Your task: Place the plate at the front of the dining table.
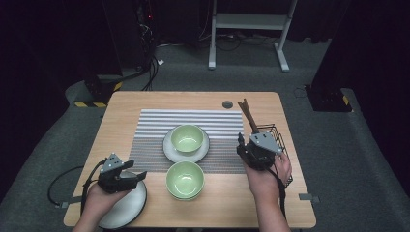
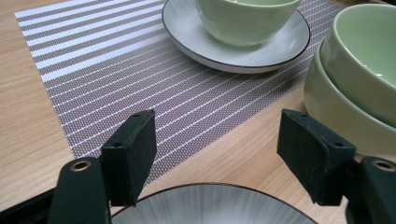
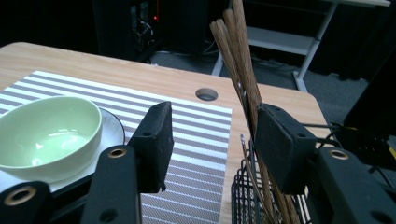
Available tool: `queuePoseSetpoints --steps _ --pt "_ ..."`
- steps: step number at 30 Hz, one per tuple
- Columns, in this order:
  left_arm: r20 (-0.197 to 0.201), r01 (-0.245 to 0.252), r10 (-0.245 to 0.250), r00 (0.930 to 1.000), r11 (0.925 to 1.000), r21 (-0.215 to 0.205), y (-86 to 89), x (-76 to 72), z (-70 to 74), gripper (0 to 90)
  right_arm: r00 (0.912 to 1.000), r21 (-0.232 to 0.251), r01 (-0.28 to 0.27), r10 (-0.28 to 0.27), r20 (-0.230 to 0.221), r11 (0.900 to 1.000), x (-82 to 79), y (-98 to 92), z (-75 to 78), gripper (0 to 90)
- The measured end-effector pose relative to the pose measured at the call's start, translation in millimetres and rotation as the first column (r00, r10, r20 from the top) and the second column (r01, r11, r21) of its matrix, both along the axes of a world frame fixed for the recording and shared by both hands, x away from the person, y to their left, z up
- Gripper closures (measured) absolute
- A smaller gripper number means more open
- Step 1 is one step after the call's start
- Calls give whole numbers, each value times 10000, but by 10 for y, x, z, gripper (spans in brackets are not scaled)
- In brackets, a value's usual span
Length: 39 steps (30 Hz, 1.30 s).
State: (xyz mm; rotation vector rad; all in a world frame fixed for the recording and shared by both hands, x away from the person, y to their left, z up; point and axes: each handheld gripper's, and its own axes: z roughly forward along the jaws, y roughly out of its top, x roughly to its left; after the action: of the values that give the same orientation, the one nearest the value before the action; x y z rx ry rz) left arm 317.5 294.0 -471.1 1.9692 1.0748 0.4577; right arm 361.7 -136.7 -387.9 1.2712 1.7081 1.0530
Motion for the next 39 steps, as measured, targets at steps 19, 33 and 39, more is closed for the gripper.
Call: queuePoseSetpoints --steps 19,33,39 --pt "213 175 -178 9996 9997 175 -59 -34 23 288 9967 -343 597 -615 -538 9976 40 -16 -91 595" --pt "208 166 -169 9996 9997 156 -50 -38 24 292 9950 -712 804 -843 -538 9942 50 -17 -100 743" --pt "203 156 -160 9997 9998 152 -44 -38 26 292 9935 -703 930 -973 -597 9932 55 -21 -97 784"
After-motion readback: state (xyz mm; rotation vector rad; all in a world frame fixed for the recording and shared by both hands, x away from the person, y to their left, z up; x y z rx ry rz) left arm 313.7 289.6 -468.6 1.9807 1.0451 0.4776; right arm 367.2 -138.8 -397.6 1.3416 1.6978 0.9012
